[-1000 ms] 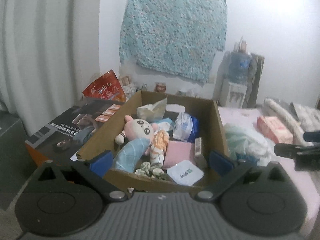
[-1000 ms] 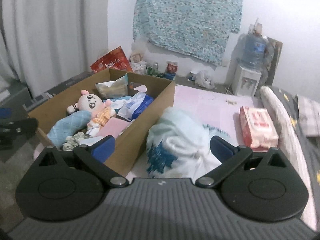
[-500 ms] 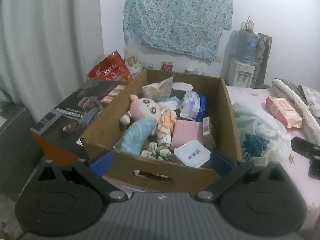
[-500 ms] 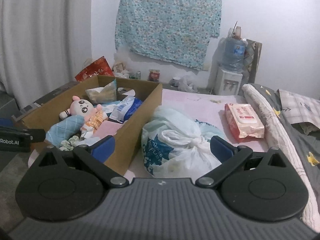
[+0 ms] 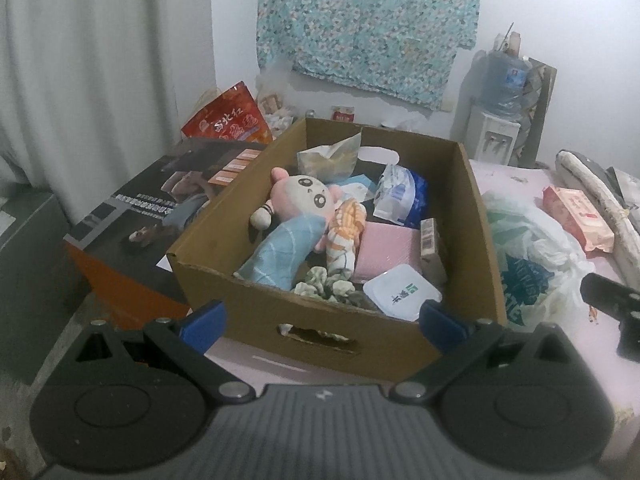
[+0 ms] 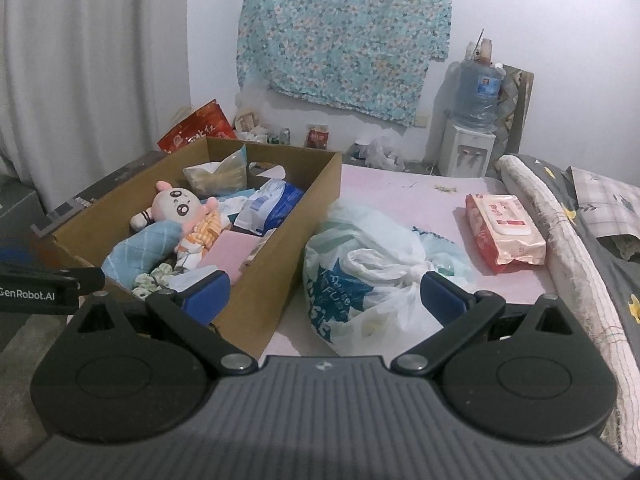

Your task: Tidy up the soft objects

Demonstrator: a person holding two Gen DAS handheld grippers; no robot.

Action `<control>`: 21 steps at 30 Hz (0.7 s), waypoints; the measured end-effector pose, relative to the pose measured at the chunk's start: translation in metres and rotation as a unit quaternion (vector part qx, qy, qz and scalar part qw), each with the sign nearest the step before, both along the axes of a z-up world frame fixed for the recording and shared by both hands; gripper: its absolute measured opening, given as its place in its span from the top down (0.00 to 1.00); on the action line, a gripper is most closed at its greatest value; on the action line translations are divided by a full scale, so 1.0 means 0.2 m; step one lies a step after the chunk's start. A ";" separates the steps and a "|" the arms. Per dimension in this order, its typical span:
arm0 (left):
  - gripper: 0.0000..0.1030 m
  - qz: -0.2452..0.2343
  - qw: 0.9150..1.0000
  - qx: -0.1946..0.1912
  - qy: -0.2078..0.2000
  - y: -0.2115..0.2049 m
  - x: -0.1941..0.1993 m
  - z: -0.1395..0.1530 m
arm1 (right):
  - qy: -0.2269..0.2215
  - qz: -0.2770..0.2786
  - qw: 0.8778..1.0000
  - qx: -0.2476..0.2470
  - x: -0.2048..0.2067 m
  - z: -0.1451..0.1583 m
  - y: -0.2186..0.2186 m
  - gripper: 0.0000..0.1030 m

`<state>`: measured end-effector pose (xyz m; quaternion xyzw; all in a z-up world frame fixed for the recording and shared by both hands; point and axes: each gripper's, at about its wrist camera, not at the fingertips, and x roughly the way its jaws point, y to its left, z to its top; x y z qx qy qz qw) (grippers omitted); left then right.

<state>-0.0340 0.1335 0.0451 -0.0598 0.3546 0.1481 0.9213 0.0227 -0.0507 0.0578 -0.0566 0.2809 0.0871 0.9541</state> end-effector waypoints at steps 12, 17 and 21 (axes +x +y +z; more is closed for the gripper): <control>0.00 -0.004 1.000 0.003 0.008 0.02 -0.02 -0.02 | 0.021 -0.005 1.000 -0.011 0.01 -0.03 0.05 0.01; 0.00 -0.016 1.000 -0.007 0.012 0.02 -0.03 -0.02 | 0.045 -0.009 0.999 0.001 0.01 -0.05 0.06 0.01; 0.00 -0.026 0.999 -0.010 0.015 0.00 -0.02 -0.03 | 0.060 -0.010 0.998 0.002 0.01 -0.08 0.07 0.01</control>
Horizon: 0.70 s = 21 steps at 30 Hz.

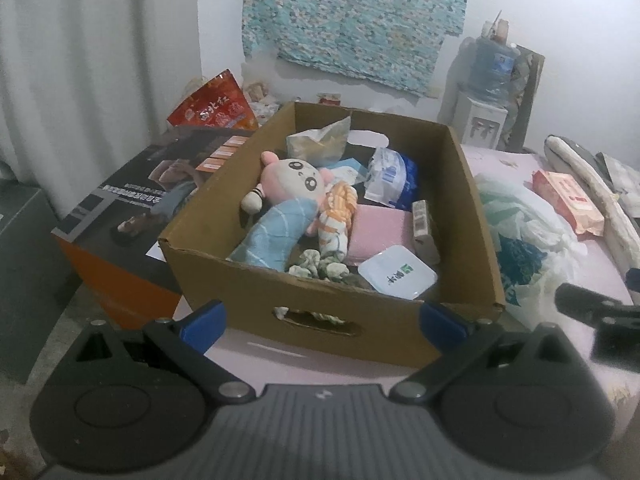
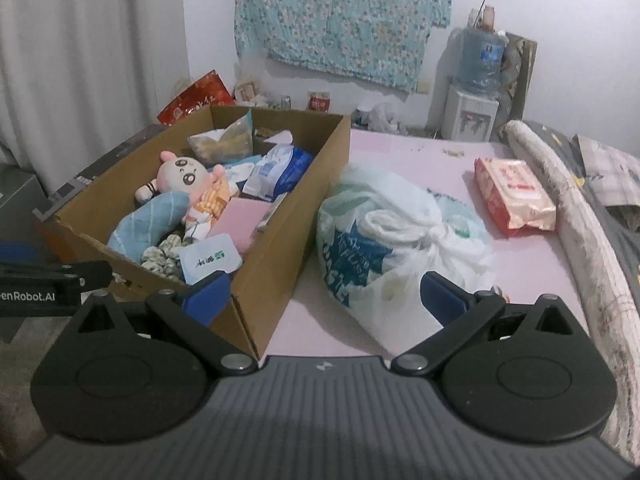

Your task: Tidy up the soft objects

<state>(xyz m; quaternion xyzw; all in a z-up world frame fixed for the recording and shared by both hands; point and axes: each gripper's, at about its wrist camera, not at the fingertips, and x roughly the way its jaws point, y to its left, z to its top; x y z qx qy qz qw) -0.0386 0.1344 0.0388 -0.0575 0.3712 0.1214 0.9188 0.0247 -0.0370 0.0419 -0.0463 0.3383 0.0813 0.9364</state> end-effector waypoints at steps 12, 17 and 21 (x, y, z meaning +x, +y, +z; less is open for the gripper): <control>0.00 -0.022 1.000 -0.004 0.007 -0.06 0.03 -0.02 | 0.037 -0.013 0.999 0.018 0.03 -0.05 -0.01 0.01; 0.00 -0.032 0.999 0.002 0.013 -0.10 0.05 -0.04 | 0.043 -0.018 0.999 0.020 0.03 -0.06 -0.01 0.01; 0.00 -0.035 0.999 -0.005 0.019 -0.10 0.07 -0.05 | 0.045 -0.022 0.998 0.022 0.03 -0.07 -0.02 0.01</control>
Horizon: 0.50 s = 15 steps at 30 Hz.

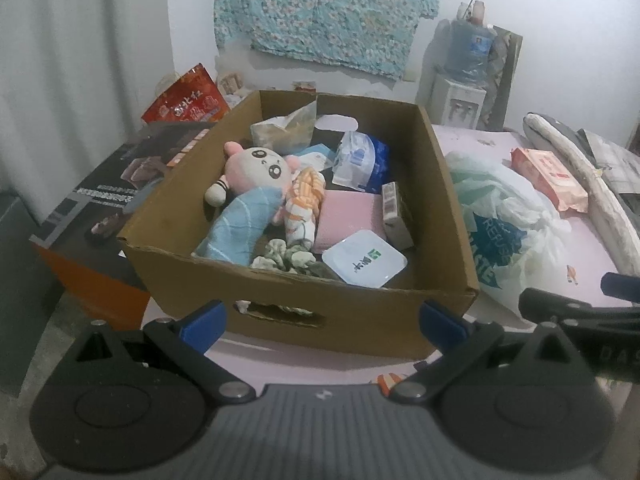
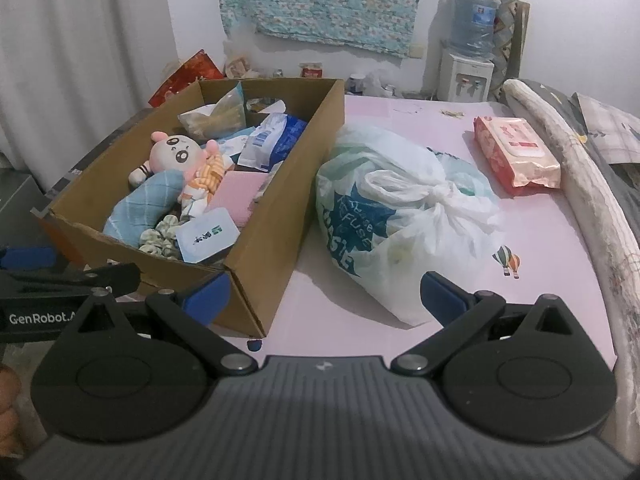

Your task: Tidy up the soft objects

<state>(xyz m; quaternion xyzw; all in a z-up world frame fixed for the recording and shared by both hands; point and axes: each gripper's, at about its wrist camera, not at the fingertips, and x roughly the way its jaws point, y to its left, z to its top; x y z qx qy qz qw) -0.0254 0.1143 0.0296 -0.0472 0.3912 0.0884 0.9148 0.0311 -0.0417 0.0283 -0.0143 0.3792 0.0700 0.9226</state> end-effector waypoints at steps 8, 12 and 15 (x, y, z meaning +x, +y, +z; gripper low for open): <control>0.00 0.001 1.000 -0.001 0.008 -0.01 0.01 -0.02 | 0.007 0.000 1.000 -0.002 0.01 -0.02 0.00 0.01; 0.00 0.001 1.000 0.000 0.009 -0.01 0.02 -0.03 | 0.009 -0.002 1.000 -0.001 0.01 -0.02 -0.01 0.01; 0.00 0.001 1.000 0.001 0.010 -0.01 0.02 -0.03 | 0.010 -0.003 1.000 -0.001 0.01 -0.03 -0.01 0.01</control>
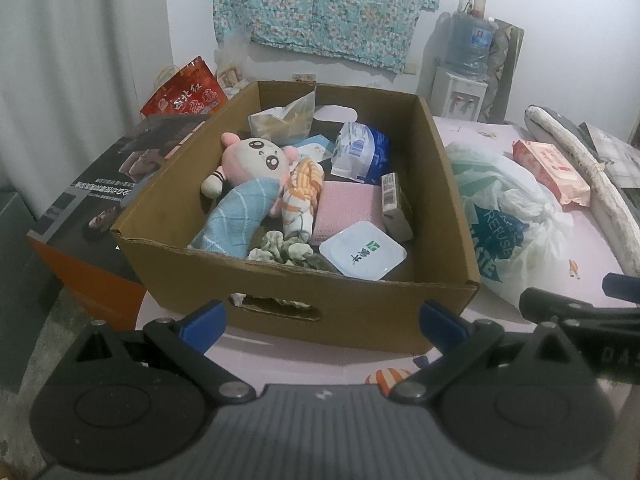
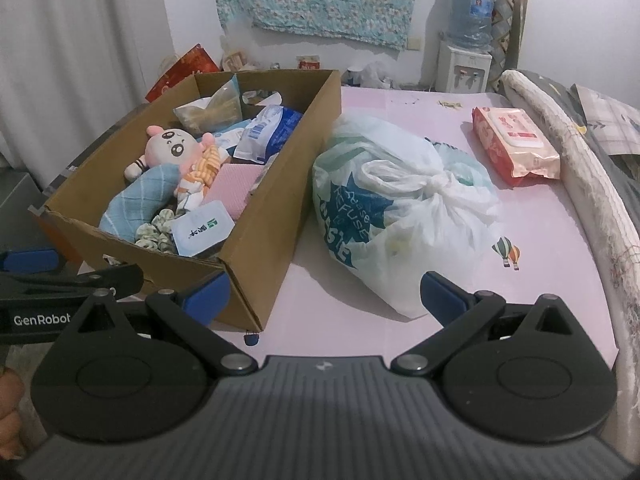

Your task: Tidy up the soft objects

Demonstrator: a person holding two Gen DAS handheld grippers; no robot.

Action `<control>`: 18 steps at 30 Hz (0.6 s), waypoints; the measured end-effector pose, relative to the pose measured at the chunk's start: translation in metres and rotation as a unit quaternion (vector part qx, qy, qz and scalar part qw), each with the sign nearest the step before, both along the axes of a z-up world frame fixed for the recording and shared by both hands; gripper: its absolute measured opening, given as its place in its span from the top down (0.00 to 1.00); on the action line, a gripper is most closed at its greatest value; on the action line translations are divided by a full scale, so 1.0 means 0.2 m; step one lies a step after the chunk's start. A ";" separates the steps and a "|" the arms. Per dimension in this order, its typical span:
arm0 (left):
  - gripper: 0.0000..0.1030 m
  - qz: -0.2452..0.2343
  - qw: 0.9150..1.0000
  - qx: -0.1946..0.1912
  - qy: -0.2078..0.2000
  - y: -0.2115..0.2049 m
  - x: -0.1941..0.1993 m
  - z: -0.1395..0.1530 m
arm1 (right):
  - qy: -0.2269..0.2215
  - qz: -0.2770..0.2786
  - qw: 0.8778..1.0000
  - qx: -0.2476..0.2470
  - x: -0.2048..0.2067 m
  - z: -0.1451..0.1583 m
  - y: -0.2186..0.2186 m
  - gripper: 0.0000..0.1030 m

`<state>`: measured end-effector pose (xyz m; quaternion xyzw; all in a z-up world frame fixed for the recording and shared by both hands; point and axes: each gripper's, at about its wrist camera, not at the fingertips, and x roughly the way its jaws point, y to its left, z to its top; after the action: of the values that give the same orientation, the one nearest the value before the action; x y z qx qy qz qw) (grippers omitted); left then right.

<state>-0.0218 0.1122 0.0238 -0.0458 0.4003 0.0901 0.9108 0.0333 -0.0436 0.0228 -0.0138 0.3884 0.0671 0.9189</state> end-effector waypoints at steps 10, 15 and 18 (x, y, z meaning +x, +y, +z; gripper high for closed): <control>0.00 0.001 1.000 0.003 0.004 -0.01 0.00 -0.01 | 0.002 -0.002 1.000 0.000 0.00 -0.01 -0.01 0.01; 0.00 0.001 1.000 0.003 0.006 -0.01 0.01 -0.01 | 0.001 -0.002 1.000 -0.002 0.00 -0.01 -0.01 0.01; 0.00 0.002 1.000 0.004 0.006 -0.01 0.01 -0.01 | -0.002 -0.001 1.000 -0.004 0.01 -0.01 -0.01 0.01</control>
<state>-0.0196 0.1109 0.0217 -0.0421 0.4049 0.0941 0.9085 0.0348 -0.0453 0.0207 -0.0168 0.3870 0.0644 0.9197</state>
